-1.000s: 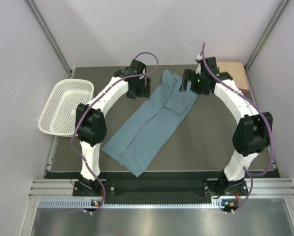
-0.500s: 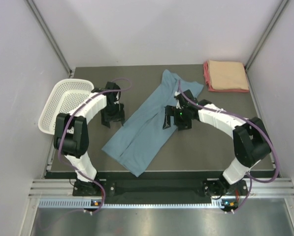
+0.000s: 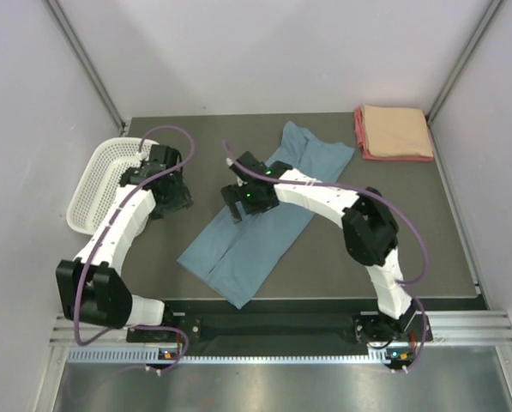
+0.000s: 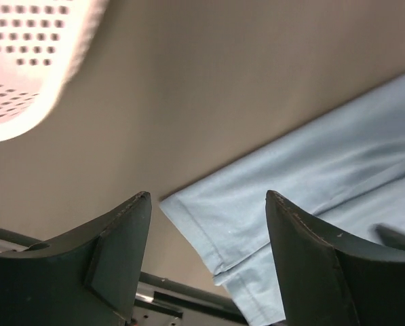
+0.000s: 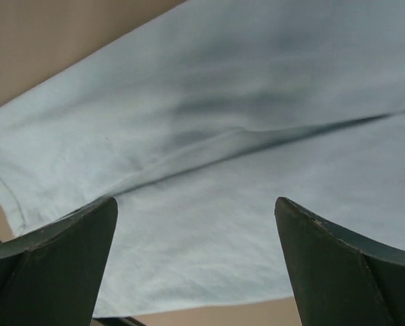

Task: Fold and stack the t-shirts
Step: Fold the tshirt

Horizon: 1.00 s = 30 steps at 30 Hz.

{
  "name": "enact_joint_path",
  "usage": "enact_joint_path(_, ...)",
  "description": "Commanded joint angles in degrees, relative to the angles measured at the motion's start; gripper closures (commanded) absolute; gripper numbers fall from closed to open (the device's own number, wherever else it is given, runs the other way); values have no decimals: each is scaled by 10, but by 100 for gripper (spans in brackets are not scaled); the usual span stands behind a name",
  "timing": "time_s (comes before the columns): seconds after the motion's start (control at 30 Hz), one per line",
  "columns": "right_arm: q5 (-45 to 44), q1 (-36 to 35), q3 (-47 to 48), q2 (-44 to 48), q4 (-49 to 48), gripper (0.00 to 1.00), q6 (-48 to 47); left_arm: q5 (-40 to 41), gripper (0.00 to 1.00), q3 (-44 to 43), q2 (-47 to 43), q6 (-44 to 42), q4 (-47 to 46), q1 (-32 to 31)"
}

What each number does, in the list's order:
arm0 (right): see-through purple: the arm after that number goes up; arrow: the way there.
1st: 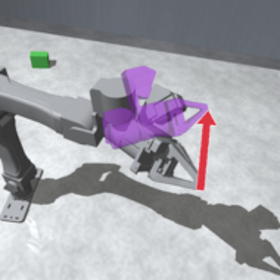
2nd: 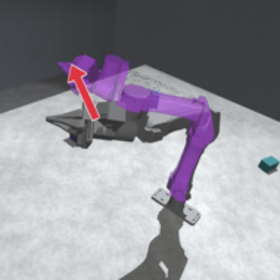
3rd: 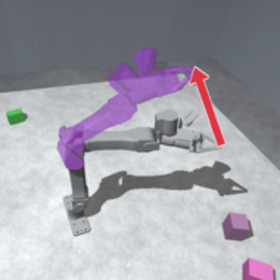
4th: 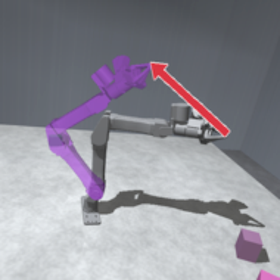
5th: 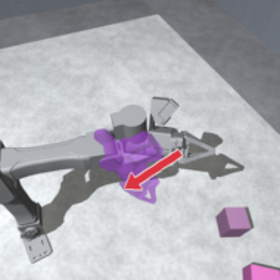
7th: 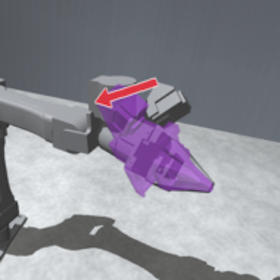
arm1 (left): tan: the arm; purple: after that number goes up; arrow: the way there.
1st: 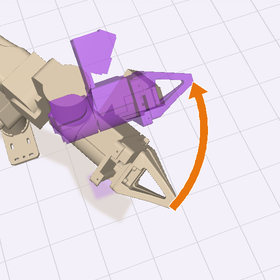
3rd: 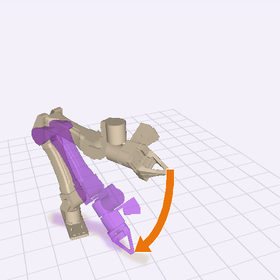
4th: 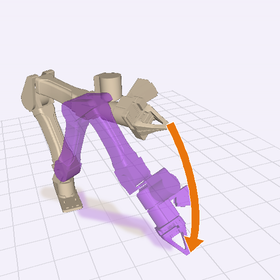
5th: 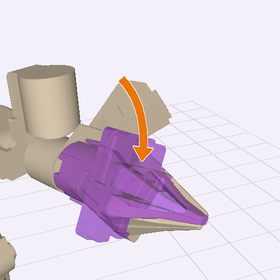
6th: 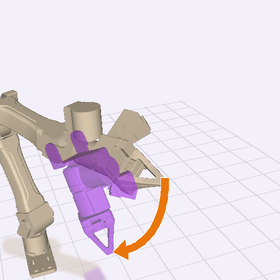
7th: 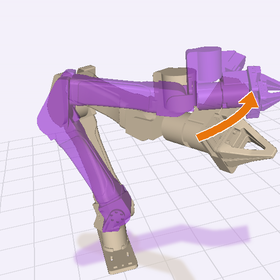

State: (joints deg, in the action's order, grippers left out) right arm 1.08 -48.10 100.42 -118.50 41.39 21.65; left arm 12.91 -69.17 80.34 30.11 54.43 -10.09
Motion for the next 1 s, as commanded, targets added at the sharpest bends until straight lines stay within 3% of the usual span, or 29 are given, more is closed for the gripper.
enact_joint_path(0.0,-52,-38,75,-34,80,0,-25,48,27,17,-37,53,23,16)
enact_joint_path(0.3,-71,-96,94,-81,86,0,-17,46,30,36,-134,79,-1,61)
enact_joint_path(0.7,-115,-118,91,-111,46,0,-34,0,31,8,-102,67,-36,64)
enact_joint_path(0.97,-88,-118,120,-121,40,0,-30,-17,32,5,-91,65,-40,64)
